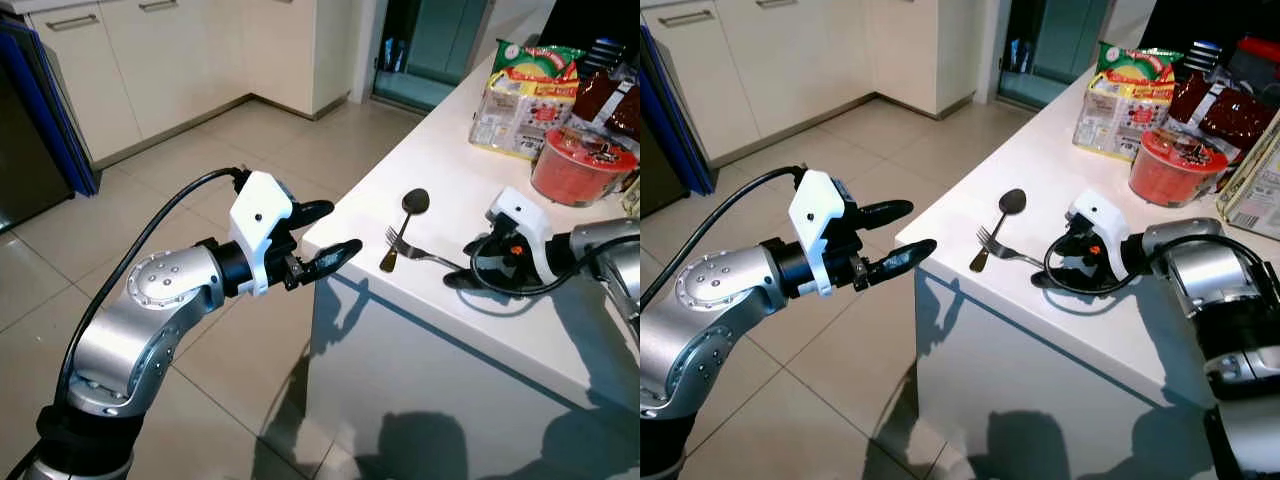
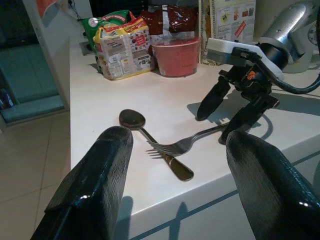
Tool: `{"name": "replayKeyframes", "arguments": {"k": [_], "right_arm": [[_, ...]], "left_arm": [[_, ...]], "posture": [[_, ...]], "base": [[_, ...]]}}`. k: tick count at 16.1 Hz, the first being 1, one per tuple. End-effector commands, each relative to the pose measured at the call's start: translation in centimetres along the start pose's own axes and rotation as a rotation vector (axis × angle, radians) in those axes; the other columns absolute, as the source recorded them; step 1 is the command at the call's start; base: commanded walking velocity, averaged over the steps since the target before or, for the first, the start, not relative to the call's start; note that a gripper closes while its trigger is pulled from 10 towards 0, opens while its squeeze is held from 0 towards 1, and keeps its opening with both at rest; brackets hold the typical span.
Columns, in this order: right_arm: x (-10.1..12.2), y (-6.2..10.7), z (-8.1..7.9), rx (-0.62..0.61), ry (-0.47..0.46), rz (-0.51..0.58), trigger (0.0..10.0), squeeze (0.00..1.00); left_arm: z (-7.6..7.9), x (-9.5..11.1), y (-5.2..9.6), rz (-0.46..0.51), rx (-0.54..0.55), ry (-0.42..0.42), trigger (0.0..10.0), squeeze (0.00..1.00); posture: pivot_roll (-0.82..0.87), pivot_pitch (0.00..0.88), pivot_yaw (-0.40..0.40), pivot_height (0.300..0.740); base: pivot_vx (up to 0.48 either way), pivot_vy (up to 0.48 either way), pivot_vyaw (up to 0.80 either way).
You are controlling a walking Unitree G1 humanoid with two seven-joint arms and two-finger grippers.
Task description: Setting the table
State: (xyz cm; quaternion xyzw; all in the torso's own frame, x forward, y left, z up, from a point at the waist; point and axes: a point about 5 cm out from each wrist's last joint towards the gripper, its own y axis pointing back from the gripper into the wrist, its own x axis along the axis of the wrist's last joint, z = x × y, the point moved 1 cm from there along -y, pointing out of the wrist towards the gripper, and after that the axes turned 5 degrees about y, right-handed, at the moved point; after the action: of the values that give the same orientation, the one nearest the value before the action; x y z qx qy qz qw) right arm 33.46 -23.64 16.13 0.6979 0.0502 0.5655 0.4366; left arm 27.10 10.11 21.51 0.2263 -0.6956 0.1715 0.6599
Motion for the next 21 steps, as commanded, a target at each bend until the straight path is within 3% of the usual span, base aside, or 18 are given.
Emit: {"name": "replayKeyframes", "arguments": {"k": [1,15,19,21], "right_arm": [[-0.5,-0.3,0.0,0.017,-0.016,-0.028,0.0,0.00],[-1.0,-0.6,-0.2,0.061,-0.059,0.011,0.0,0.00],[1.3,0.2,-0.4,0.071,-0.119,0.214,0.0,0.00],[1.3,0.4,-1.2,0.066,-0.150,0.298,0.0,0.00]], "left_arm": [[0.5,0.1,0.1,-0.009,-0.022,-0.005,10.0,0.00],[1.0,-0.2,0.0,-0.023,-0.057,0.002,10.0,0.00],[0.7,-0.3,0.4,-0.006,-0.004,0.002,10.0,0.00],[0.6,-0.6,0.7,0.005,0.025,0.010,10.0,0.00]], "posture": [[0.01,0.000,-0.034,0.740],[0.01,0.000,-0.043,0.740],[0.02,0.000,-0.040,0.740],[0.02,0.000,-0.036,0.740]], "base": [[0.000,0.000,0.00],[0.000,0.000,0.00],[0.000,0.000,0.00],[0.000,0.000,0.00]]}}
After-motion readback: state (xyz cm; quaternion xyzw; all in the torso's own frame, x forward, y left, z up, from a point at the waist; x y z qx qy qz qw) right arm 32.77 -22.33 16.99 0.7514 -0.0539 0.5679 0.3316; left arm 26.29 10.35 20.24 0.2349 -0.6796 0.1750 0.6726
